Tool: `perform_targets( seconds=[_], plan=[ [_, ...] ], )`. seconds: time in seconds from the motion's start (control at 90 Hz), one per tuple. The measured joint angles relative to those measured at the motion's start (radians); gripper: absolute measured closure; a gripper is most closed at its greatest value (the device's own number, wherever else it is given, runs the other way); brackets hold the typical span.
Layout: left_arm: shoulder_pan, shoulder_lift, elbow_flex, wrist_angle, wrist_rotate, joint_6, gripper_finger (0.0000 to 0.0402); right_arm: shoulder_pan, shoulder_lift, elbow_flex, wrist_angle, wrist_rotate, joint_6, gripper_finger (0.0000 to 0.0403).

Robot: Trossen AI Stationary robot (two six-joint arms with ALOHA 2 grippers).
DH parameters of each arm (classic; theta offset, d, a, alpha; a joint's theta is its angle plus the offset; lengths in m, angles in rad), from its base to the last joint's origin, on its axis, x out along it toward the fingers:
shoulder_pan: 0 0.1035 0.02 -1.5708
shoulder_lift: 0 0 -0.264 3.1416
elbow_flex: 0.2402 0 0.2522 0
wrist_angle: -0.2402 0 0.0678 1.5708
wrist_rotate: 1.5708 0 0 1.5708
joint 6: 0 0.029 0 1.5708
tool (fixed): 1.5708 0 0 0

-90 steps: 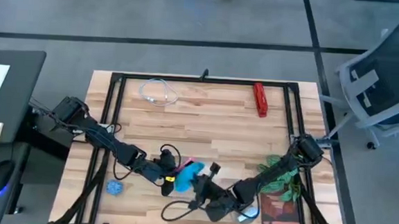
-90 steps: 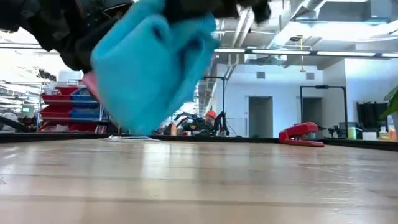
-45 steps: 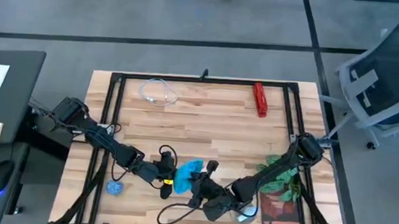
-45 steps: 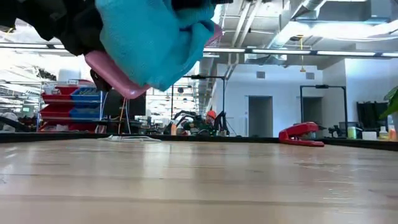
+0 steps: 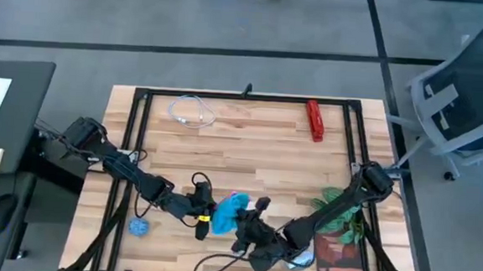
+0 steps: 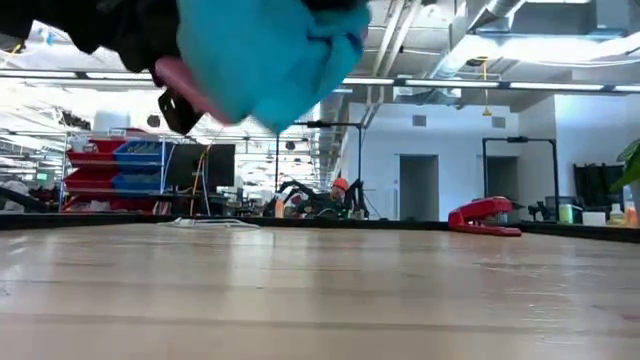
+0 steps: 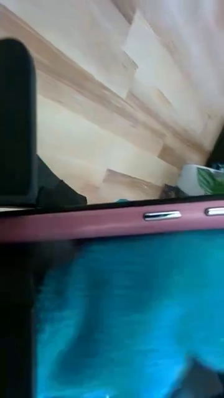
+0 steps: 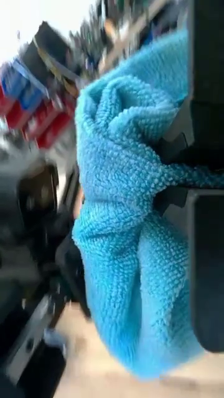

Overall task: Apply microfiber cloth
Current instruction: Wipe the back and front of the cellphone with the blue microfiber cloth

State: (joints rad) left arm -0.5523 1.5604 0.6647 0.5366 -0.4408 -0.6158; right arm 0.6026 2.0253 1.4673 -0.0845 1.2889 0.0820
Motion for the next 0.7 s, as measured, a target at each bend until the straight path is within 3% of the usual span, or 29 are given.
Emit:
perform_targets(
  seconds=[0.144,0.322,0.411,0.6,0.7],
  plan=[
    [-0.003,0.000,0.000,0.000,0.006,0.023,0.0390,0.004,-0.009,0.000,0.002,-0.030,0.004,0.0402],
    [-0.006,0.003,-0.003,0.012,0.022,0.071,0.0390,-0.016,-0.012,0.002,-0.016,-0.255,0.103,0.0402],
    [-0.005,0.004,-0.004,0.013,0.018,0.081,0.0390,-0.021,-0.012,0.002,-0.023,-0.311,0.109,0.0402],
    [-0.007,0.004,-0.004,0.032,-0.032,0.086,0.0390,-0.023,-0.009,0.000,0.040,-0.316,0.039,0.0401],
    [-0.016,0.010,-0.003,0.081,-0.106,0.113,0.0390,-0.024,-0.008,0.000,0.107,-0.253,-0.018,0.0400]
  ],
)
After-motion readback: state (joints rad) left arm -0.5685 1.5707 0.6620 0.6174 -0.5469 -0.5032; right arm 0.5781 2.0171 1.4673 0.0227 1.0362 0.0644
